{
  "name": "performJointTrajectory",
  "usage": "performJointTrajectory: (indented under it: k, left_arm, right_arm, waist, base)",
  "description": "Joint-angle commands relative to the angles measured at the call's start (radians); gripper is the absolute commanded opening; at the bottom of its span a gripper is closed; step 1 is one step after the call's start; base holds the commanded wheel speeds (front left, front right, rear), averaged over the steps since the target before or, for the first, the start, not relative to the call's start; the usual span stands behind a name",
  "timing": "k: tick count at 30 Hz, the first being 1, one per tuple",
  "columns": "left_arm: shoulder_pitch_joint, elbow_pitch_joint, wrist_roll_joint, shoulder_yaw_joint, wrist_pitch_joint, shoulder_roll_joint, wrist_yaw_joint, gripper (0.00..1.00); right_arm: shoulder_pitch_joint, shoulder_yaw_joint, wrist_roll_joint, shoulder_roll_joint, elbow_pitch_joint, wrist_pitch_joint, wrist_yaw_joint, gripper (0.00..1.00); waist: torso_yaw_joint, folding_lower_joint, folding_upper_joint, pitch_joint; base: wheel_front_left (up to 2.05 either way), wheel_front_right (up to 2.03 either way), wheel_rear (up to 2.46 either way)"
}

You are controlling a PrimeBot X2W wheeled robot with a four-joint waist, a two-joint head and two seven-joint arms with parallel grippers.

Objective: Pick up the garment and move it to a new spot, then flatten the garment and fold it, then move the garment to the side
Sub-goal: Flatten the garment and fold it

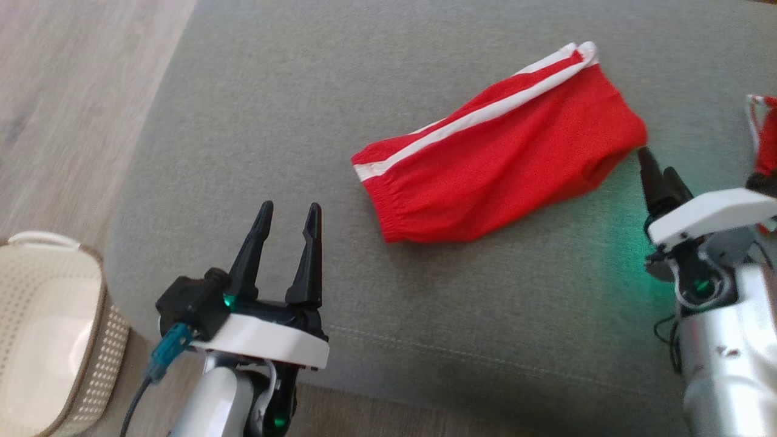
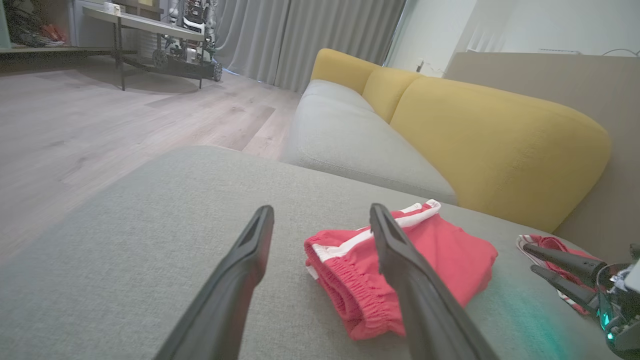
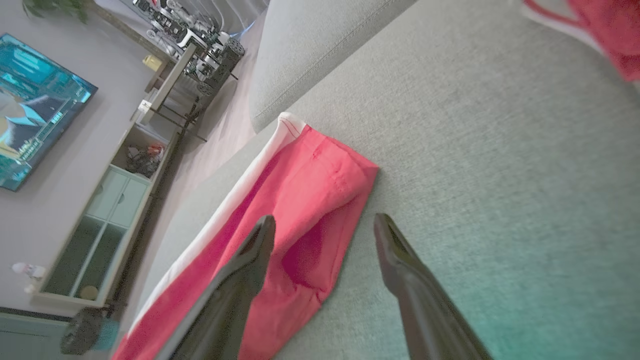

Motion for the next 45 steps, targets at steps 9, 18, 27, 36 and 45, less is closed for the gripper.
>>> performJointTrajectory:
  k: [9,18,27,36,45]
  left_arm:
    - [-0.060,-0.039,-0.003,0.001,-0.012,0.008,0.014,1.00]
    - [-0.062,-0.047,-0.016,-0.022,-0.012,0.008,0.023,1.00]
    - [-0.069,-0.063,-0.037,-0.026,-0.012,0.008,0.034,1.00]
    - [-0.077,-0.063,-0.047,-0.031,-0.012,0.008,0.037,1.00]
    - [-0.074,-0.050,-0.041,-0.010,-0.012,0.008,0.034,1.00]
  right_arm:
    - [-0.178,-0.120,0.026,-0.006,0.171,0.094,0.000,1.00]
    - [-0.293,-0.229,-0.154,-0.032,0.387,0.074,0.000,1.00]
    - [-0.377,-0.268,-0.270,-0.037,0.511,0.100,0.000,1.00]
    - [-0.434,-0.301,-0.342,-0.048,0.595,0.096,0.000,0.00]
    - [-0.428,-0.293,-0.260,-0.006,0.555,0.017,0.000,0.00]
  waist:
    - [0.078,0.0000,0.0000,0.044]
    - [0.123,0.0000,0.0000,0.059]
    - [0.152,0.0000,0.0000,0.079]
    - [0.162,0.0000,0.0000,0.085]
    - [0.112,0.0000,0.0000,0.049]
  base:
    - [0.00,0.00,0.00]
    - [0.00,0.00,0.00]
    - [0.00,0.00,0.00]
    - [0.00,0.00,0.00]
    - [0.00,0.00,0.00]
